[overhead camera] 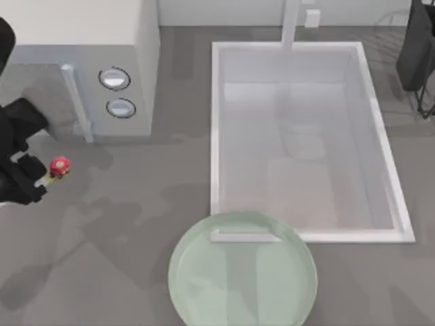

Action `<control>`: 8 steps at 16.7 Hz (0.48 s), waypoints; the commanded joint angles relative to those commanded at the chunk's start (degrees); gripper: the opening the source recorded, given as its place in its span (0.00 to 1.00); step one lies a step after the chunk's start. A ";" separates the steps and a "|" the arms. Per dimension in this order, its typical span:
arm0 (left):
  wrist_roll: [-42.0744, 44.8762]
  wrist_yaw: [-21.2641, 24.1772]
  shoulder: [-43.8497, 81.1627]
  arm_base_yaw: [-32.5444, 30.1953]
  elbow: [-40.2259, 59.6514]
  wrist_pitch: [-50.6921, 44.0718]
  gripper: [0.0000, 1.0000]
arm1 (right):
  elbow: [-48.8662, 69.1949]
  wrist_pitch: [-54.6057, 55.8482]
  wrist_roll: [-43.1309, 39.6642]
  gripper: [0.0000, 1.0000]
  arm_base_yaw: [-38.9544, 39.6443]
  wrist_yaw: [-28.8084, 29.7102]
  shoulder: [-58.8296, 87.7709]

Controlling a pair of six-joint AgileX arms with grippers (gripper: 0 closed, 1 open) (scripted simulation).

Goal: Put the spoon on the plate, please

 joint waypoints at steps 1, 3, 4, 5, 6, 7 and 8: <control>-0.43 -0.01 1.35 -3.99 1.26 0.07 0.00 | 0.00 0.00 0.00 1.00 0.00 0.00 0.00; -1.38 -0.05 4.10 -12.37 3.86 0.33 0.00 | 0.00 0.00 0.00 1.00 0.00 0.00 0.00; -1.91 -0.07 5.46 -16.69 5.17 0.51 0.00 | 0.00 0.00 0.00 1.00 0.00 0.00 0.00; -2.45 -0.09 6.80 -20.99 6.45 0.71 0.00 | 0.00 0.00 0.00 1.00 0.00 0.00 0.00; -3.01 -0.12 8.08 -25.22 7.68 0.93 0.00 | 0.00 0.00 0.00 1.00 0.00 0.00 0.00; -3.56 -0.15 9.29 -29.30 8.84 1.16 0.00 | 0.00 0.00 0.00 1.00 0.00 0.00 0.00; -4.09 -0.17 10.40 -33.18 9.90 1.39 0.00 | 0.00 0.00 0.00 1.00 0.00 0.00 0.00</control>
